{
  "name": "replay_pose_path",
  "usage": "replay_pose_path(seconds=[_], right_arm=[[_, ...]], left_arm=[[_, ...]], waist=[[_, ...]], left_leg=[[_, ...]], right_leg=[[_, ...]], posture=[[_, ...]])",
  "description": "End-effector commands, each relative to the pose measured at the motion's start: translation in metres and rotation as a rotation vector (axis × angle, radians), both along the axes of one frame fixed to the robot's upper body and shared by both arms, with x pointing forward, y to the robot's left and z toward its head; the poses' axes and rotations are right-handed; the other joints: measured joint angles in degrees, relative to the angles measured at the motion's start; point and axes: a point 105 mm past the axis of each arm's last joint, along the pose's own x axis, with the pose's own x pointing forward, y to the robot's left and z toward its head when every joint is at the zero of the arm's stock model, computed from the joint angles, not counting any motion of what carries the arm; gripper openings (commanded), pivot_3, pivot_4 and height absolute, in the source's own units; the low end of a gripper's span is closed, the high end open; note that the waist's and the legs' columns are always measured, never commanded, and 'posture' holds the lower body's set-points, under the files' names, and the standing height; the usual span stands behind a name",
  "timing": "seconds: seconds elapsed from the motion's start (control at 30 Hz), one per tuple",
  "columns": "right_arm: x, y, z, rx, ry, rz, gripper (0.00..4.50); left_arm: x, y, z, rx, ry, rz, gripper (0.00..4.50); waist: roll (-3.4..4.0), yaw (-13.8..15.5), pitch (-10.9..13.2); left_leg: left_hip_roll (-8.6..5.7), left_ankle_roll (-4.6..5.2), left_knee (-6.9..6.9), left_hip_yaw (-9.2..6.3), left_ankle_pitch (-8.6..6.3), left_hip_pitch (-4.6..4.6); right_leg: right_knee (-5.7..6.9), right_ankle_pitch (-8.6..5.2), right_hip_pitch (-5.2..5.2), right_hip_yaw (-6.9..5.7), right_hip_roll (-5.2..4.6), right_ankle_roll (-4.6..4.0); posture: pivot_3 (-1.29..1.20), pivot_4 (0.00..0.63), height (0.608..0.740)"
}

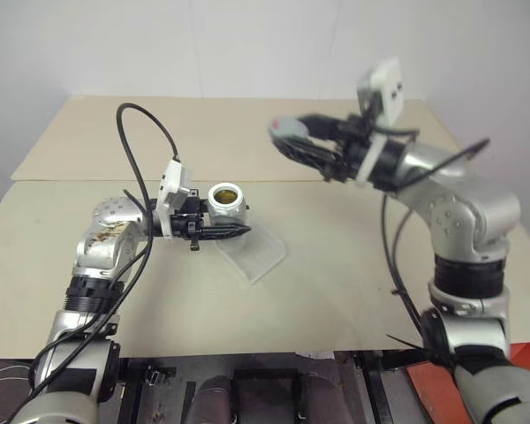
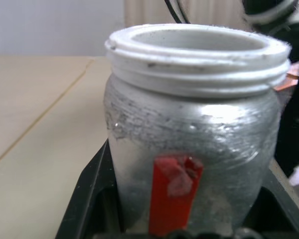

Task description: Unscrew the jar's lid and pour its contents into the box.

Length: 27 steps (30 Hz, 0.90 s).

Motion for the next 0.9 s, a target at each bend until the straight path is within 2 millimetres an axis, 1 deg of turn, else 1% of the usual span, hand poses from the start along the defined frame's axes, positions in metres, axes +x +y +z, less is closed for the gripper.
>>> replay_pose_path(seconds=[0.03,0.07,0.1,0.2,0.23,0.27,0.33,0.43,0.47,0.53,0.6,0.63,0.67,0.73,0.83,0.87,0.9], right_arm=[[-0.002,-0.030,-0.026,-0.102,-0.039,-0.138,2.77],[-0.002,-0.036,-0.039,-0.133,-0.018,-0.164,2.77],[-0.003,-0.044,-0.058,-0.169,0.021,-0.199,2.77],[-0.004,-0.057,-0.096,-0.239,0.089,-0.256,2.77],[-0.004,-0.061,-0.113,-0.268,0.125,-0.279,2.77],[-0.005,-0.065,-0.125,-0.287,0.149,-0.293,2.77],[-0.006,-0.067,-0.143,-0.291,0.196,-0.301,2.77],[-0.008,-0.069,-0.155,-0.309,0.222,-0.303,2.77],[-0.009,-0.070,-0.157,-0.317,0.225,-0.304,2.77],[-0.013,-0.070,-0.159,-0.323,0.238,-0.292,3.49],[-0.016,-0.071,-0.157,-0.345,0.237,-0.280,3.92],[-0.019,-0.071,-0.151,-0.351,0.232,-0.262,4.27],[-0.021,-0.072,-0.144,-0.353,0.229,-0.244,4.46],[-0.029,-0.071,-0.126,-0.357,0.229,-0.181,4.46],[-0.041,-0.067,-0.100,-0.353,0.204,-0.093,4.46],[-0.045,-0.063,-0.094,-0.382,0.218,-0.055,4.46],[-0.050,-0.058,-0.088,-0.386,0.246,-0.008,4.46]], left_arm=[[-0.001,0.012,0.015,-0.013,-0.053,0.063,1.94],[-0.001,0.014,0.015,-0.012,-0.055,0.075,1.94],[-0.001,0.017,0.016,-0.011,-0.059,0.090,1.94],[-0.001,0.022,0.018,-0.007,-0.066,0.117,1.94],[-0.001,0.024,0.019,-0.004,-0.069,0.130,1.94],[0.000,0.026,0.020,-0.001,-0.070,0.139,1.94],[0.001,0.027,0.020,0.005,-0.076,0.157,1.94],[0.004,0.029,0.019,0.001,-0.077,0.188,1.94],[0.004,0.029,0.018,0.003,-0.078,0.198,1.94],[0.004,0.029,0.017,0.006,-0.077,0.218,1.94],[0.005,0.029,0.017,0.011,-0.082,0.236,1.94],[0.007,0.029,0.018,0.024,-0.107,0.251,1.94],[0.009,0.029,0.018,0.045,-0.136,0.269,1.94],[0.013,0.029,0.019,0.105,-0.227,0.289,1.94],[0.026,0.027,0.026,0.182,-0.480,0.370,1.94],[0.031,0.026,0.029,0.218,-0.600,0.392,1.94],[0.037,0.024,0.033,0.284,-0.773,0.410,1.94]], waist=[[0.00,-0.2,0.0],[0.00,-0.2,0.0],[0.00,-0.3,0.0],[-0.01,-0.7,0.0],[-0.01,-0.7,0.0],[-0.01,-0.7,0.0],[-0.01,-0.6,0.0],[-0.02,-0.6,0.0],[-0.02,-0.6,0.0],[-0.01,-0.5,0.0],[-0.02,-0.4,0.0],[-0.02,-0.4,0.0],[-0.02,-0.4,0.0],[-0.02,-0.3,0.0],[-0.03,0.0,0.0],[-0.03,0.3,0.0],[-0.03,0.4,0.0]], left_leg=[[0.00,0.00,-0.03,0.00,0.00,0.00],[0.00,0.00,-0.03,0.01,0.00,0.00],[0.01,-0.01,-0.03,0.01,0.01,0.00],[0.01,-0.02,-0.02,0.03,0.01,0.06],[0.01,-0.03,-0.02,0.04,0.02,0.12],[0.01,-0.04,-0.03,0.04,0.02,0.18],[0.01,-0.04,-0.05,0.05,0.02,0.30],[0.01,-0.04,-0.04,0.05,0.02,0.34],[0.01,-0.04,-0.04,0.05,0.02,0.34],[0.01,-0.03,-0.05,0.05,0.02,0.33],[0.02,-0.03,-0.05,0.04,0.02,0.32],[0.02,-0.03,-0.04,0.05,0.02,0.30],[0.01,-0.03,-0.04,0.04,0.02,0.30],[0.00,-0.03,-0.04,0.04,0.01,0.31],[0.01,-0.02,-0.04,0.02,0.01,0.32],[0.01,-0.02,-0.04,0.02,0.01,0.33],[0.01,-0.02,-0.03,0.01,0.01,0.35]], right_leg=[[0.00,0.00,-0.02,0.02,0.00,0.00],[0.00,0.00,-0.05,0.04,0.01,0.01],[-0.01,-0.01,-0.05,0.04,0.01,0.01],[-0.10,-0.01,-0.05,0.12,0.02,0.01],[-0.10,-0.01,-0.05,0.15,0.02,0.01],[-0.09,-0.02,-0.03,0.16,0.04,0.01],[-0.08,-0.02,0.04,0.19,0.05,0.01],[-0.07,-0.02,0.07,0.22,0.04,0.00],[-0.07,-0.02,0.07,0.21,0.04,0.00],[-0.08,-0.02,0.06,0.22,0.04,0.00],[-0.09,-0.02,0.07,0.22,0.04,0.01],[-0.10,-0.02,0.06,0.21,0.04,0.01],[-0.10,-0.02,0.06,0.20,0.04,0.01],[-0.10,-0.02,0.07,0.21,0.03,0.01],[-0.13,-0.02,0.09,0.18,0.03,-0.01],[-0.14,-0.01,0.10,0.17,0.03,-0.01],[-0.14,-0.01,0.12,0.16,0.02,-0.02]], posture=[[0.00,0.150,0.740],[0.00,0.150,0.740],[0.00,0.150,0.740],[0.00,0.150,0.740],[0.00,0.150,0.740],[0.00,0.150,0.740],[0.00,0.150,0.740],[0.00,0.150,0.740],[0.00,0.150,0.740],[0.00,0.150,0.740],[0.00,0.150,0.740],[0.00,0.150,0.740],[0.00,0.150,0.740],[0.00,0.150,0.740],[0.00,0.150,0.740],[0.00,0.150,0.740],[0.00,0.150,0.740]])
